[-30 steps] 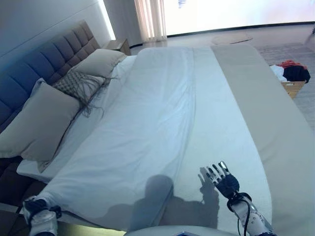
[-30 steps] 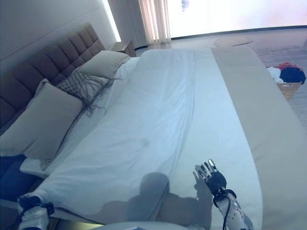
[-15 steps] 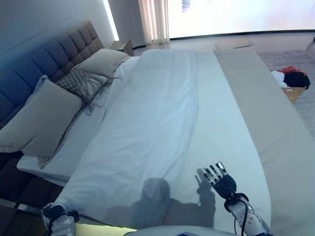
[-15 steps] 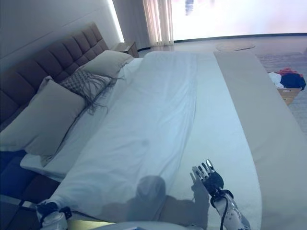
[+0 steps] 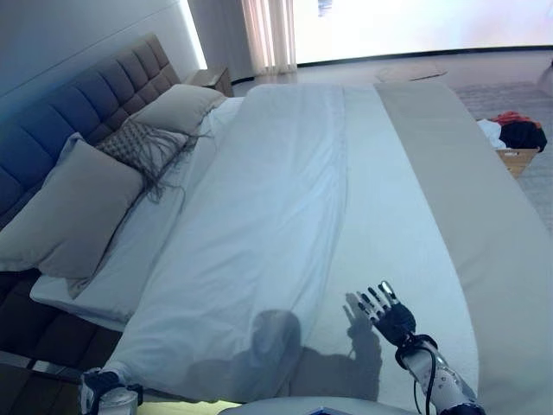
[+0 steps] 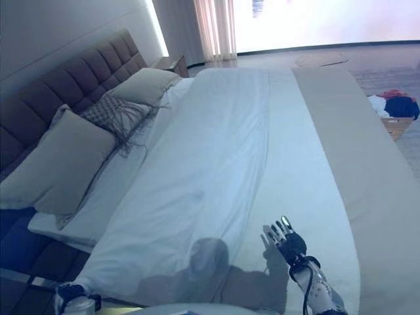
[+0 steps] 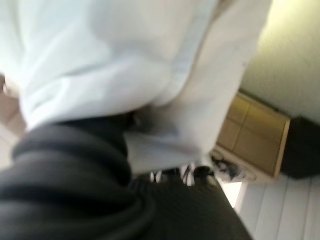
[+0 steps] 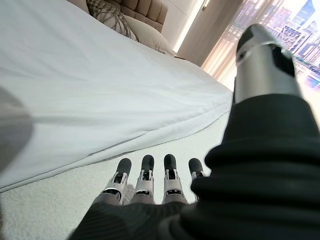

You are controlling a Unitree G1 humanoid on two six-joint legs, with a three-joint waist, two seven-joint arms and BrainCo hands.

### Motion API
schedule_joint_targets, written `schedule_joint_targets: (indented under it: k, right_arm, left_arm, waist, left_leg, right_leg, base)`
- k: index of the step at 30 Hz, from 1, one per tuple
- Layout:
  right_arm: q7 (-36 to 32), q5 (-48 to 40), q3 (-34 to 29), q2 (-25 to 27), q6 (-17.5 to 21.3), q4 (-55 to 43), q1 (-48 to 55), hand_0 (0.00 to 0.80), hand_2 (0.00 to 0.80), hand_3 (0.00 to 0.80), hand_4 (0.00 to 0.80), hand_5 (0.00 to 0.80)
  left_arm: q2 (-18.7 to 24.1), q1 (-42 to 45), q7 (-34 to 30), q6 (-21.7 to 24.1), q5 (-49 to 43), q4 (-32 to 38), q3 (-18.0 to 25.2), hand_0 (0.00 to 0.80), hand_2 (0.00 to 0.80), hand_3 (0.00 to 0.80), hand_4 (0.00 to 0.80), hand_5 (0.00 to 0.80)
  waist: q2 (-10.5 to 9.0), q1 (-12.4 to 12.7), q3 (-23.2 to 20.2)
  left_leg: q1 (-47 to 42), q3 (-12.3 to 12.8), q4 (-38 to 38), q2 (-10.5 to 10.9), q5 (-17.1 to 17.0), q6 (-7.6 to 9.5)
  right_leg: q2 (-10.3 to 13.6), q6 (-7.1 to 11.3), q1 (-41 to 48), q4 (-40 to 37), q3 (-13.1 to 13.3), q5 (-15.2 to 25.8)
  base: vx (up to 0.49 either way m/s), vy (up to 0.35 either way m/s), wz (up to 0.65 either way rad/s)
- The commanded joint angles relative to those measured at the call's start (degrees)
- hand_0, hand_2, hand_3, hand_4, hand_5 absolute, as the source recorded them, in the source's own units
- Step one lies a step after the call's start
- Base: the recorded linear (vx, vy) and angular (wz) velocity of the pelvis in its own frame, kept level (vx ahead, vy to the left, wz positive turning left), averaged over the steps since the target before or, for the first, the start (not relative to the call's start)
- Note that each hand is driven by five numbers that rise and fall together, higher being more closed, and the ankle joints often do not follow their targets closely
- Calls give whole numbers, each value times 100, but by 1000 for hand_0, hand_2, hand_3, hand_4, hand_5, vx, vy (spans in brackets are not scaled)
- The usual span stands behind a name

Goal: Make the bed neatly

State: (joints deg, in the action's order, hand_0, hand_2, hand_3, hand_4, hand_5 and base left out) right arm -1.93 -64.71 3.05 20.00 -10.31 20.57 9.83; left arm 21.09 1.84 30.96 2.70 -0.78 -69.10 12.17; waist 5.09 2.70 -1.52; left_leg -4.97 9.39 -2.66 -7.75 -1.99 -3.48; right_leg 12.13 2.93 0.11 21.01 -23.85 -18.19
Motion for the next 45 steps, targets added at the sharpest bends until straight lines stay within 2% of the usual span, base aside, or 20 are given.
schedule_joint_targets:
  k: [1,3,5,11,17,20,25,29,34,37,41,45]
  right_arm:
    - [-140,0,-246,-219,135,16,-337,0,0,0,0,0]
    - [-132,-12,-231,-196,134,7,-351,0,0,0,0,0]
    - [-101,-16,-215,-190,154,21,-371,0,0,0,0,0]
    - [-67,26,-220,-188,172,83,-433,0,0,0,0,0]
    - [-55,92,-294,-250,197,25,-403,0,0,0,0,0]
    - [-14,87,-306,-284,227,4,-359,0,0,0,0,0]
    - [21,72,-323,-353,308,-91,-293,0,0,0,0,0]
    - [-6,80,-361,-452,441,-106,-209,0,0,0,0,0]
    - [-129,77,-381,-585,605,-85,-116,0,0,0,0,0]
    - [-185,138,-387,-644,632,-59,-59,0,0,0,0,0]
    - [-196,201,-333,-622,640,-42,-70,0,0,0,0,0]
    - [-141,351,-186,-505,785,-121,-275,0,0,0,0,0]
  left_arm:
    - [832,950,241,-894,-447,-722,2,0,0,0,0,0]
    - [844,960,-41,-961,-402,-642,-82,0,0,0,0,0]
    - [825,934,-139,-835,-466,-651,-136,0,0,0,0,0]
    - [843,905,-224,-652,-607,-471,-242,0,0,0,0,0]
    - [909,953,-225,-560,-567,-266,-157,0,0,0,0,0]
    - [923,985,-185,-339,-528,-115,-115,0,0,0,0,0]
    - [953,961,-402,227,-341,731,54,0,0,0,0,0]
    - [955,917,-745,645,-564,1626,110,0,0,0,0,0]
    - [876,856,-992,961,-866,2772,-159,0,0,0,0,0]
    - [858,861,-985,1032,-844,3096,-297,0,0,0,0,0]
    - [809,694,-524,999,-1018,3033,-561,0,0,0,0,0]
    - [629,338,64,914,-1035,2566,-1047,0,0,0,0,0]
  waist:
    - [-406,535,224]
    - [-378,545,230]
    - [-356,552,226]
    - [-308,565,211]
    - [-310,572,257]
    - [-318,585,258]
    - [-335,641,288]
    - [-364,727,303]
    - [-423,795,393]
    - [-460,774,442]
    - [-504,674,507]
    - [-499,527,684]
  left_leg:
    - [262,-23,74,162,80,-156]
    - [286,-49,65,181,79,-155]
    - [292,-78,78,204,73,-149]
    - [299,-119,66,248,93,-137]
    - [321,-152,-19,265,141,-122]
    - [317,-163,-11,260,130,-127]
    - [305,-199,68,248,91,-152]
    - [328,-239,105,248,66,-154]
    - [363,-239,35,237,103,-138]
    - [354,-206,26,239,122,-119]
    - [421,-138,26,232,92,-115]
    - [638,-82,-128,222,103,-112]
  right_leg:
    - [376,792,333,-1965,90,2142]
    - [393,801,315,-1950,91,2141]
    - [413,813,313,-1950,87,2147]
    - [456,824,280,-1905,104,2136]
    - [462,826,252,-1870,150,2134]
    - [446,826,274,-1891,148,2140]
    - [434,838,289,-1907,104,2150]
    - [437,868,301,-1912,56,2166]
    - [459,893,276,-1862,21,2191]
    - [442,896,272,-1880,46,2220]
    - [436,909,170,-1902,90,2285]
    - [483,913,-107,-1756,173,2300]
  base:
    - [-17,60,-2]
    - [-7,51,1]
    - [10,44,2]
    - [21,29,29]
    - [18,-13,18]
    - [0,0,0]
    - [-4,-13,2]
    - [-8,-18,1]
    - [-14,-40,1]
    - [11,-4,0]
    - [25,9,-7]
    - [-31,98,-9]
